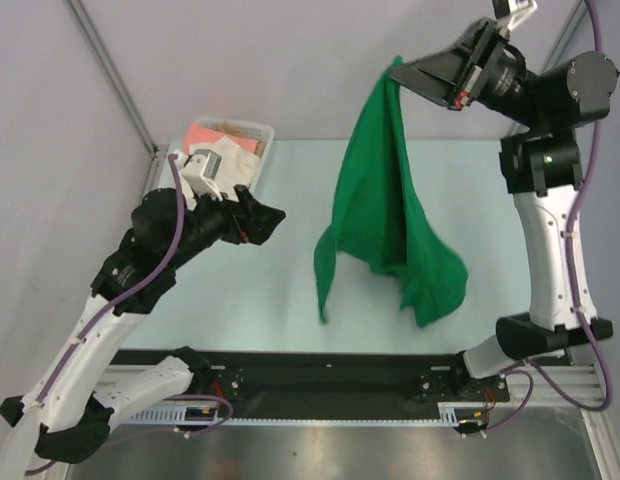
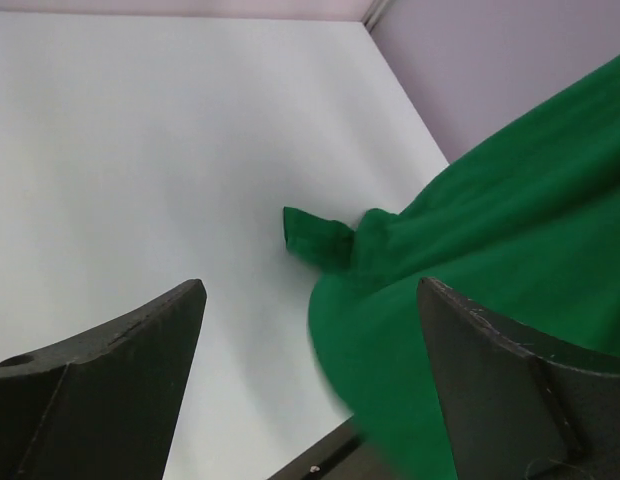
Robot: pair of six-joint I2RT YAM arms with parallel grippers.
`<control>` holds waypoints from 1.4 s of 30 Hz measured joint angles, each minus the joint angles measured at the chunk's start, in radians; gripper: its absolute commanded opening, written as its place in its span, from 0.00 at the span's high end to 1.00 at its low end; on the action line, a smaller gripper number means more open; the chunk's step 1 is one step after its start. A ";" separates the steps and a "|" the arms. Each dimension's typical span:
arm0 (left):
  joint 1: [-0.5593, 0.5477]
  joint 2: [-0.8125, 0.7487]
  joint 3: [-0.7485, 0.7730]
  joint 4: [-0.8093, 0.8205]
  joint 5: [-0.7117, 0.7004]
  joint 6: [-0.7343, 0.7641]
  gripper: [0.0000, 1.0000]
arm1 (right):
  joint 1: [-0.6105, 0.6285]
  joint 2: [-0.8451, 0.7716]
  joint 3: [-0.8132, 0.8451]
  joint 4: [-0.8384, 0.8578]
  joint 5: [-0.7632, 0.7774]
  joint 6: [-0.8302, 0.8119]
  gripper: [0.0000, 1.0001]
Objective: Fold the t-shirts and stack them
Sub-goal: Flatten the tshirt out
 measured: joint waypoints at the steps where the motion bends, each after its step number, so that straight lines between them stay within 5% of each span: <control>1: 0.000 0.010 0.000 -0.001 -0.007 -0.003 0.07 | -0.043 -0.051 -0.090 -0.084 0.002 -0.044 1.00; 6: 0.000 0.067 0.001 -0.026 -0.019 -0.013 0.05 | -0.351 -0.189 -0.417 -0.589 0.195 -0.383 1.00; 13: -0.017 0.259 0.023 -0.016 0.026 0.012 0.00 | -0.374 -0.047 -0.540 -0.942 0.455 -0.655 1.00; 21: -0.068 0.633 -0.153 0.216 0.076 0.021 0.00 | -0.288 -0.111 -0.592 -1.011 0.480 -0.752 1.00; 28: -0.121 1.080 0.082 0.232 -0.116 -0.024 0.07 | -0.270 -0.220 -0.592 -1.032 0.478 -0.790 1.00; 34: -0.190 1.188 0.262 0.184 -0.275 -0.034 0.11 | -0.271 -0.222 -0.628 -1.037 0.472 -0.797 1.00; 42: -0.220 1.262 0.281 0.187 -0.403 -0.040 0.22 | -0.274 -0.224 -0.666 -1.041 0.471 -0.801 1.00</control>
